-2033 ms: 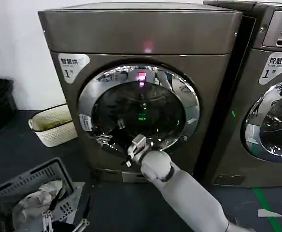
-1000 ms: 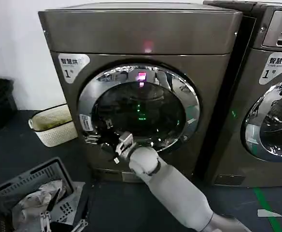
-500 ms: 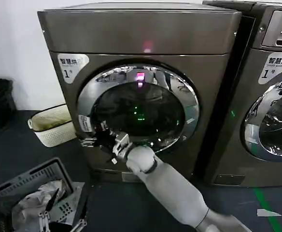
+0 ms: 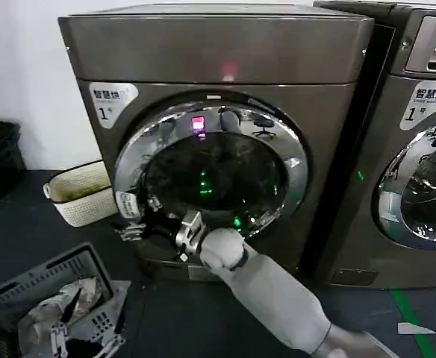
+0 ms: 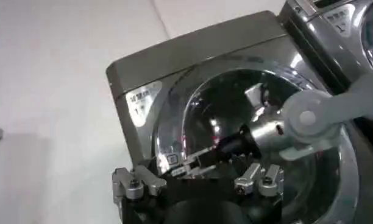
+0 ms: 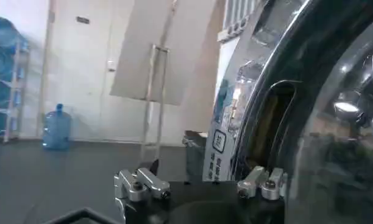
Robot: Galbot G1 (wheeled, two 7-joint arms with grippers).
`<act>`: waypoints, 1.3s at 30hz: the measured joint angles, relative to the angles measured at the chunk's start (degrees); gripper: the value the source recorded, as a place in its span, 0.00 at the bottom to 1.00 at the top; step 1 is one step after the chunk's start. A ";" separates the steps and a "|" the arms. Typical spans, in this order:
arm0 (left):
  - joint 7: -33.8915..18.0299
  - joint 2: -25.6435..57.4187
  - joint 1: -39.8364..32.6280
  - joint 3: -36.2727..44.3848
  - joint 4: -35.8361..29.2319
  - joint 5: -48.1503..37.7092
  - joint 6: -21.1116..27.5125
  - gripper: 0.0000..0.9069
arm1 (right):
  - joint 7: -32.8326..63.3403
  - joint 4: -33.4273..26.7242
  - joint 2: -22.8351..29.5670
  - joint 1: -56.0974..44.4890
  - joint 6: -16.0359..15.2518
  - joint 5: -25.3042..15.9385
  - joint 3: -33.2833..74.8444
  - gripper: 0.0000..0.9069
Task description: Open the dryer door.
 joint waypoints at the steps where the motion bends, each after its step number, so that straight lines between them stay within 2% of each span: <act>1: 0.00 0.01 -0.07 -0.16 0.00 -0.14 0.01 1.00 | -0.50 0.34 -0.28 -0.02 0.01 0.29 -0.13 1.00; 8: 2.02 0.65 -0.66 -2.12 0.44 -3.82 0.72 1.00 | -3.43 2.82 -2.68 -0.27 0.16 2.86 -0.54 1.00; 18: 11.39 3.20 -3.84 -11.16 1.90 -18.09 7.32 1.00 | -7.71 7.41 -6.24 -1.14 0.23 6.37 -0.72 1.00; 23: 13.77 4.74 -6.08 -15.69 2.86 -23.30 10.17 1.00 | -11.24 9.97 -8.84 -1.94 0.10 8.06 -0.64 1.00; 28: 15.27 6.09 -8.69 -18.66 3.34 -26.06 12.20 1.00 | -14.50 11.82 -11.04 -2.76 -0.22 10.83 0.12 1.00; 39: 18.58 8.61 -14.13 -20.03 3.77 -28.38 15.28 1.00 | -21.22 15.64 -15.62 -4.78 -0.87 14.13 2.72 1.00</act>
